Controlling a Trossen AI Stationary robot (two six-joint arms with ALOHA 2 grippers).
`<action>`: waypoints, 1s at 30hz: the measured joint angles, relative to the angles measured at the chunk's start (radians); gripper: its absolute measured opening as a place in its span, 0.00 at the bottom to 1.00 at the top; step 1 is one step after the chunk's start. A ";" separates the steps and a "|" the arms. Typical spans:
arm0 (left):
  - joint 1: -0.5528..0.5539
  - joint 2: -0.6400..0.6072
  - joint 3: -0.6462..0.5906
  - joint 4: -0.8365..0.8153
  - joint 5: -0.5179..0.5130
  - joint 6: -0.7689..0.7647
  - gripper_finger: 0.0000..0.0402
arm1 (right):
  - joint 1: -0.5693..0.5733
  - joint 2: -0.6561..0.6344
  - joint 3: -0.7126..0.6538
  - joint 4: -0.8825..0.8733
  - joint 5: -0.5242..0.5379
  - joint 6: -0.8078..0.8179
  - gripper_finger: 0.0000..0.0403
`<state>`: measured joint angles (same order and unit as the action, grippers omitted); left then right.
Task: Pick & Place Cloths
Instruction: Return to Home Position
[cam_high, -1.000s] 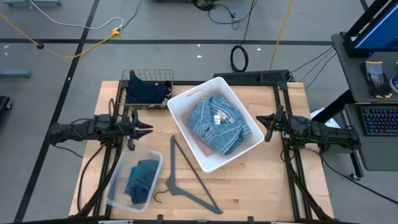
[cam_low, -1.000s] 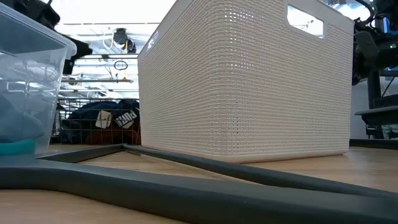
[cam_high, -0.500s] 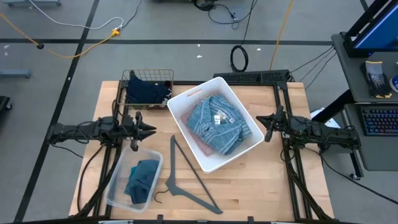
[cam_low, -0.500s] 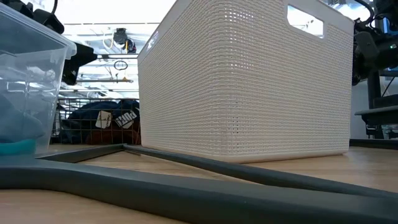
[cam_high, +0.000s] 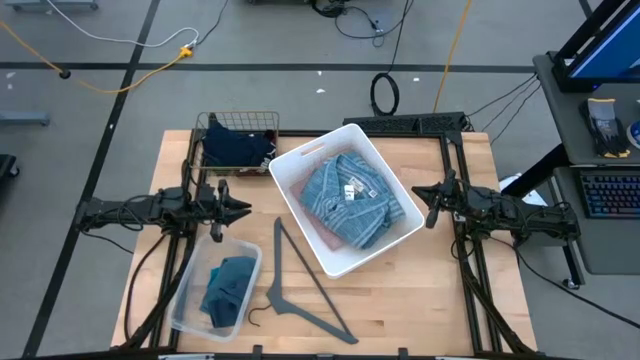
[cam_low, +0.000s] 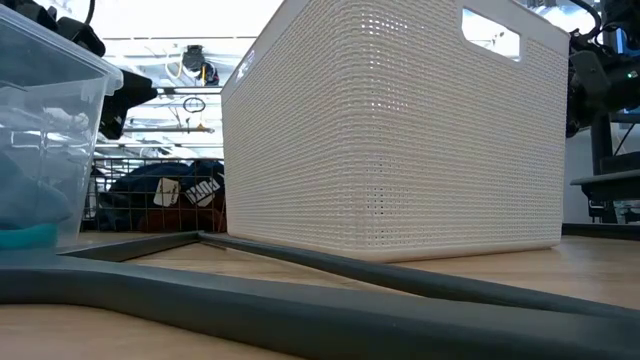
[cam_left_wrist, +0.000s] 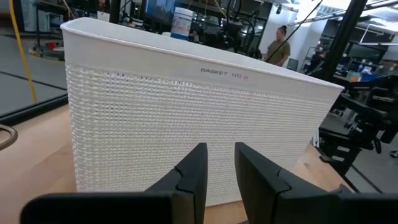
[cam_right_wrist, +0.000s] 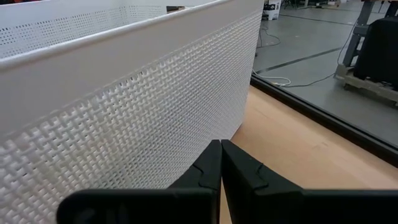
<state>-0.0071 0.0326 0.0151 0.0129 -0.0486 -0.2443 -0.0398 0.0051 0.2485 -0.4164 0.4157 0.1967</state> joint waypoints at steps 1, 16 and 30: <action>0.000 0.000 0.000 0.002 0.000 0.000 0.20 | 0.000 0.000 0.000 0.000 0.000 0.000 0.01; 0.000 0.000 -0.003 0.035 -0.005 0.000 0.20 | 0.000 0.000 0.000 0.000 -0.001 0.000 0.01; 0.000 0.000 -0.003 0.041 -0.004 0.001 0.20 | 0.000 0.000 0.000 0.000 -0.001 0.000 0.01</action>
<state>-0.0074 0.0326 0.0120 0.0544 -0.0528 -0.2436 -0.0395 0.0051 0.2485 -0.4164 0.4145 0.1967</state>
